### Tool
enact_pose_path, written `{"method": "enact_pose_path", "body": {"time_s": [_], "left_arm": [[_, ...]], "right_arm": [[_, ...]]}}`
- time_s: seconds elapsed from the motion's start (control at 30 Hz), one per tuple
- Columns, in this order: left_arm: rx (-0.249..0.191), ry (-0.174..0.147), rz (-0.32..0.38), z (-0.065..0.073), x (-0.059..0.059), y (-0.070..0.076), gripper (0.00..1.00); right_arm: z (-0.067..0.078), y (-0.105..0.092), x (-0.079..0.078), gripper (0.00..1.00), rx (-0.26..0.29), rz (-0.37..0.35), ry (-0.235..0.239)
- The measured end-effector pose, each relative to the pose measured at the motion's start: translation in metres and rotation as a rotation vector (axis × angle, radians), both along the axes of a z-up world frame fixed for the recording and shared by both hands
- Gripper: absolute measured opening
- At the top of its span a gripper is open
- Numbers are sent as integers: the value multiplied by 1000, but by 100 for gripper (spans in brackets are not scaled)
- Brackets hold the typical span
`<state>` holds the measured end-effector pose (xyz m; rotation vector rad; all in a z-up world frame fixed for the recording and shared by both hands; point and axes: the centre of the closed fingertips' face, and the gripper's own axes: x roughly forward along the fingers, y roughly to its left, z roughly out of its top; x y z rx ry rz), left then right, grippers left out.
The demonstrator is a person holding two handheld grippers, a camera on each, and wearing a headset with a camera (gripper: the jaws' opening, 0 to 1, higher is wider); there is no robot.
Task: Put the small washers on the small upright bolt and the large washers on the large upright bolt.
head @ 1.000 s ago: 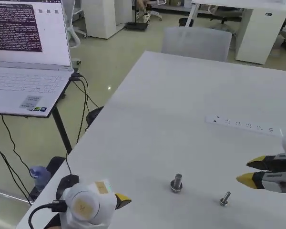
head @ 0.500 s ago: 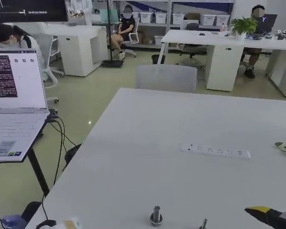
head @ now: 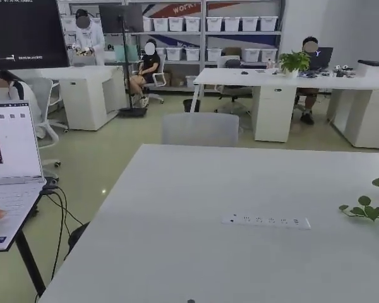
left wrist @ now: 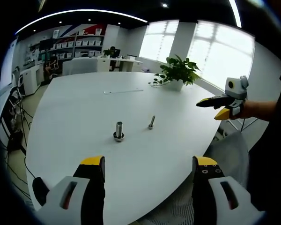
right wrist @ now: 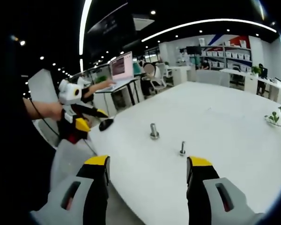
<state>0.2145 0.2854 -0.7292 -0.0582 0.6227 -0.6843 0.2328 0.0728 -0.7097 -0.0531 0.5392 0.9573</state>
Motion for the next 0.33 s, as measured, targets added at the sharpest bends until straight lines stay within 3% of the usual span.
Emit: {"method": "enact_pose_path", "body": {"time_s": [0.33], "left_arm": [[-15, -5, 19, 4, -8, -2, 75]], "right_arm": [[11, 11, -14, 69, 24, 30, -5]]}}
